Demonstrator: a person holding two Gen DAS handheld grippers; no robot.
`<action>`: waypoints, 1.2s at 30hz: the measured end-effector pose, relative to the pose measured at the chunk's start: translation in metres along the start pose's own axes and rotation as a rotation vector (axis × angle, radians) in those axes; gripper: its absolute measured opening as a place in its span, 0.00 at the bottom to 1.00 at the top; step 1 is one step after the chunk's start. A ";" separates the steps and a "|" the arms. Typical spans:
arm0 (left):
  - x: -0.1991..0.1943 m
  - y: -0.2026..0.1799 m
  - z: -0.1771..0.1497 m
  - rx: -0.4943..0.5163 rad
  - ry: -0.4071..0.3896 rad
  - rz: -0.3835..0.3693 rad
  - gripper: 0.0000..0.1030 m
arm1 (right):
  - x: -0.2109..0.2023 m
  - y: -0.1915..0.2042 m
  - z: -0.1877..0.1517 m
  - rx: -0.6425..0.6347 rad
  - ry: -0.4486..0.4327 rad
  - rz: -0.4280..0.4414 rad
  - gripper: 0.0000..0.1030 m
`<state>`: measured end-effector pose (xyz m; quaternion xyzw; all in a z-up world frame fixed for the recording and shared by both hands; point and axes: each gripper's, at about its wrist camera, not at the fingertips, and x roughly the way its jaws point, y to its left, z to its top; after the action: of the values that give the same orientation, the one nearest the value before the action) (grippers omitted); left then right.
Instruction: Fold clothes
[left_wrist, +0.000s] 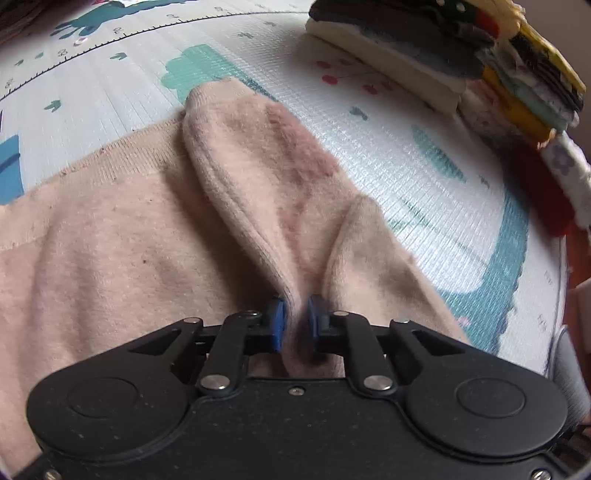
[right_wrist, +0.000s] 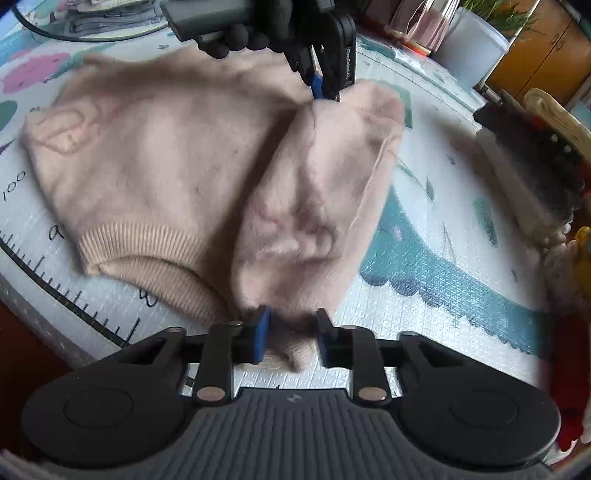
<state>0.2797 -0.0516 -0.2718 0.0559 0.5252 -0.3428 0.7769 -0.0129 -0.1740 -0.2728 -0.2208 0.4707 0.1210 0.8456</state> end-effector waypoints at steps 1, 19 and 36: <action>-0.001 0.002 -0.001 -0.011 -0.003 -0.004 0.11 | 0.000 -0.001 0.001 0.002 0.005 0.004 0.26; -0.044 -0.025 -0.006 0.136 -0.130 -0.019 0.20 | -0.036 -0.004 0.021 0.052 -0.124 -0.127 0.22; -0.084 0.069 -0.027 -0.039 -0.103 0.084 0.38 | -0.020 0.021 0.046 0.066 -0.089 0.023 0.31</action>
<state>0.2816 0.0522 -0.2307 0.0452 0.4881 -0.3020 0.8176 0.0022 -0.1331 -0.2405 -0.1820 0.4390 0.1247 0.8710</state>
